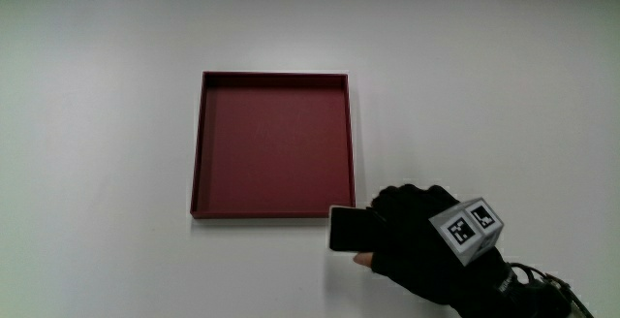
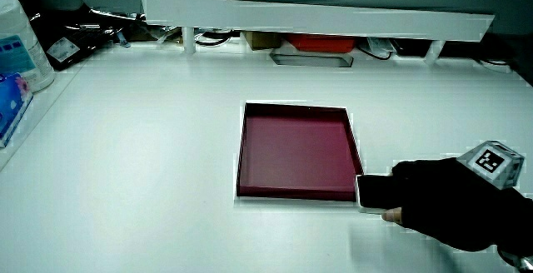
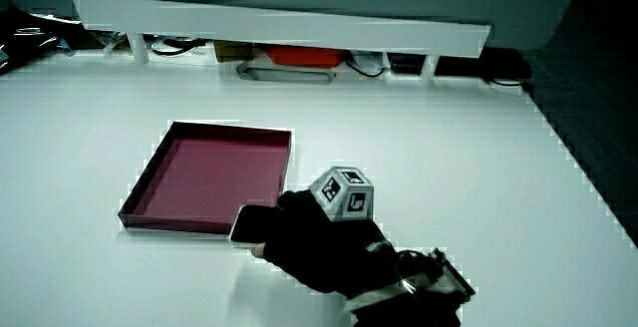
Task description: Place eraser
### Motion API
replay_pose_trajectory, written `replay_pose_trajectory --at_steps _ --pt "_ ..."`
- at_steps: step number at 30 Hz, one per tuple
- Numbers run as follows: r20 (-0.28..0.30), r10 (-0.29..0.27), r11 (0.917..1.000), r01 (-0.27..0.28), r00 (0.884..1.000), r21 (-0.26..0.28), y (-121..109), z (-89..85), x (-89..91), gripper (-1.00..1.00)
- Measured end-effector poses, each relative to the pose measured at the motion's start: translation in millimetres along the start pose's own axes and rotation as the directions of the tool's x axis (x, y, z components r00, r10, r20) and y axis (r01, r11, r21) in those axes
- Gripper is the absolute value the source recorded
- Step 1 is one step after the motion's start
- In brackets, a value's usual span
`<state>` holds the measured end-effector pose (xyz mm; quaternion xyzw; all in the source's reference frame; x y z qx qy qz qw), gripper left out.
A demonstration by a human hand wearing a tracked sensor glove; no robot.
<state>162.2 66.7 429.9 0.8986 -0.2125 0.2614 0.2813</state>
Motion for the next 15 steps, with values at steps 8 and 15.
replay_pose_trajectory --at_steps 8,15 --pt "-0.009 -0.047 0.9989 0.047 0.999 -0.002 -15.6 -20.9 34.1 0.00" --pt "-0.020 -0.062 0.9981 0.062 0.998 -0.006 -20.5 -33.7 50.9 0.00"
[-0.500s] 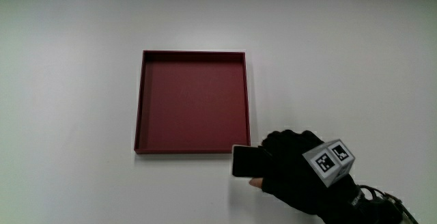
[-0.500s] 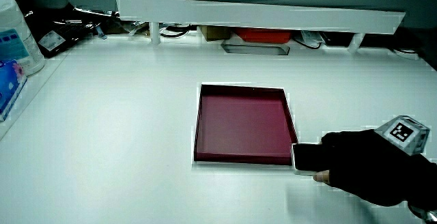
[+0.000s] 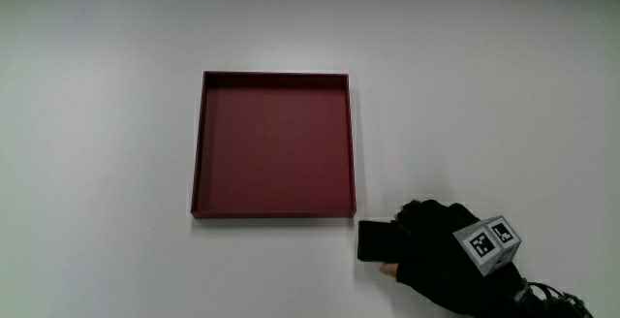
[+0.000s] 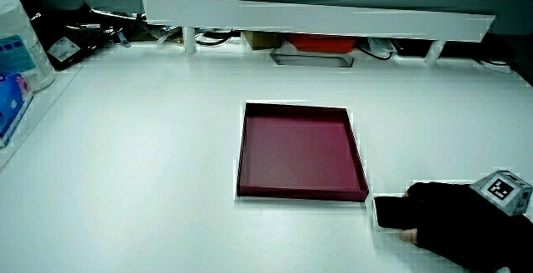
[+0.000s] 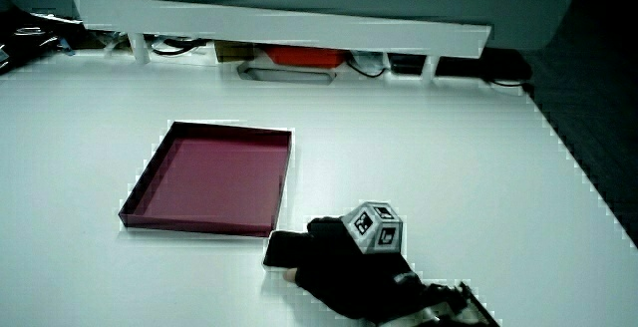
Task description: Place eraser
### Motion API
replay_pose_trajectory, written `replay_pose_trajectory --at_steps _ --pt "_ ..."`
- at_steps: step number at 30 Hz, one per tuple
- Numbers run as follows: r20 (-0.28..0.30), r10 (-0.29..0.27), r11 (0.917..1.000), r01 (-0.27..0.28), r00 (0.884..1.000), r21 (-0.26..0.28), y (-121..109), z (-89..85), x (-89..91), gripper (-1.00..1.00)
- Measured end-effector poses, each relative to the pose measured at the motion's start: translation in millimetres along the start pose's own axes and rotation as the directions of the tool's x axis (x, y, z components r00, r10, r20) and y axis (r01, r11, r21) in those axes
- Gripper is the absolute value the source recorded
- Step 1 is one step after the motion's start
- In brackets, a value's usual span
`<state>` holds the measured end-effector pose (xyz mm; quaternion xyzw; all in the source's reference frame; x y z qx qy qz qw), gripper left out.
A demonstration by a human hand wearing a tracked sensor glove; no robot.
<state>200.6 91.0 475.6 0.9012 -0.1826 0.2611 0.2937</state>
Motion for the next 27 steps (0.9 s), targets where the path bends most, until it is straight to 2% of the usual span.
replay_pose_trajectory --at_steps 2,7,15,22,27 --pt "-0.010 -0.001 0.9999 0.001 1.000 0.010 -0.7 -2.8 3.4 0.00" --pt "-0.005 -0.027 0.9996 0.027 1.000 -0.010 1.0 -11.4 13.4 0.00" --pt "-0.030 -0.022 0.9998 0.022 0.999 0.001 0.3 -16.7 22.5 0.00" --pt "-0.041 -0.030 0.9995 0.029 0.999 -0.008 0.2 -16.5 24.2 -0.28" --pt "-0.111 -0.050 0.9984 0.047 0.993 -0.032 -0.5 -16.1 29.5 -0.48"
